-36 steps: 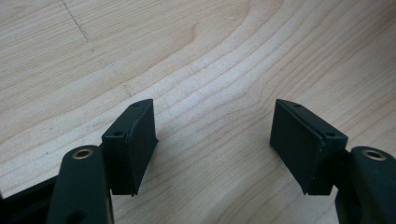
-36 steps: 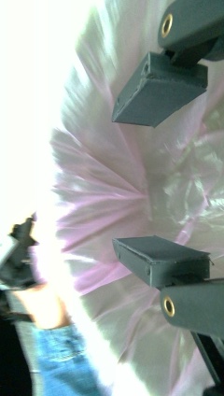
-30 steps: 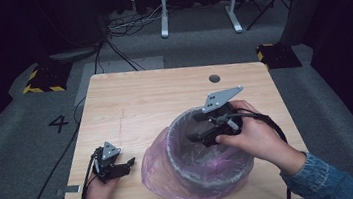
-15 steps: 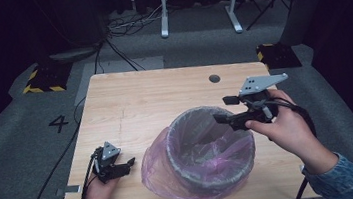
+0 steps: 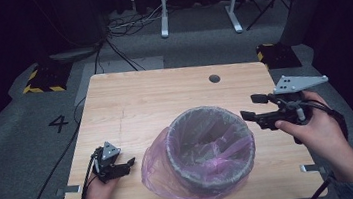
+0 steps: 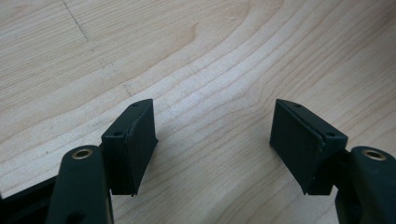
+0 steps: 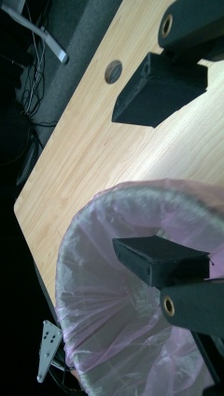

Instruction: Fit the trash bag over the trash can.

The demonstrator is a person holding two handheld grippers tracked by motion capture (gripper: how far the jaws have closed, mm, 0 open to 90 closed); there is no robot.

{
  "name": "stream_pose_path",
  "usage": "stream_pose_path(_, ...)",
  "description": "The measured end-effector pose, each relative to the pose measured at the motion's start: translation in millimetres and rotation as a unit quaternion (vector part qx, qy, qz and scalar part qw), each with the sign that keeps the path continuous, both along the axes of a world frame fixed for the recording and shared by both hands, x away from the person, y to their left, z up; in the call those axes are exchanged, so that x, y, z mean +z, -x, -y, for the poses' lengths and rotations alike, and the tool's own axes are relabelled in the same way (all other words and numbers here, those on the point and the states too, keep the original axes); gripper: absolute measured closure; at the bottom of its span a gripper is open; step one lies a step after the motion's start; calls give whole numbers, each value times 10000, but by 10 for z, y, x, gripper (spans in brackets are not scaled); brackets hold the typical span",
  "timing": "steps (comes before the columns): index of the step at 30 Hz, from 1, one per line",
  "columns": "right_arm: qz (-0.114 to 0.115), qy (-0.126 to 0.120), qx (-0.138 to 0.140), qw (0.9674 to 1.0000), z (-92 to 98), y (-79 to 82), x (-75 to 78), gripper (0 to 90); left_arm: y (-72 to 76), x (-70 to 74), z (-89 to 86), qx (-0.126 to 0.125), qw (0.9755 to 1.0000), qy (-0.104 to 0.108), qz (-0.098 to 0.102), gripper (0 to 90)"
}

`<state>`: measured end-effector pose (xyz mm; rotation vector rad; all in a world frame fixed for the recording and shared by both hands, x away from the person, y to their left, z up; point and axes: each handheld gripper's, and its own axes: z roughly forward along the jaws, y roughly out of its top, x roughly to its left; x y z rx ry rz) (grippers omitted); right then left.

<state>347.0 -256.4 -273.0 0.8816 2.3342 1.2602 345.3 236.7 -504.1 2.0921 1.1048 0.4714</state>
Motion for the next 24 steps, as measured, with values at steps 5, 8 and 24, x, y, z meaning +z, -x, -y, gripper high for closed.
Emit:
stream_pose_path(5, -22, -33, -148, 9999, 174, 41, -46, 329, -5, -2, 3, -3, 10000, 22, -5, 308)
stream_pose_path(8, -75, 8, -157, 9998, 236, 53, -97, 320, -4, 0, 3, 0, 10000, 9, -13, 308)
stream_pose_path(24, -203, 507, -605, 9967, 431, -3, -771, 286, -8, -1, 6, 8, 10000, 7, -4, 305)
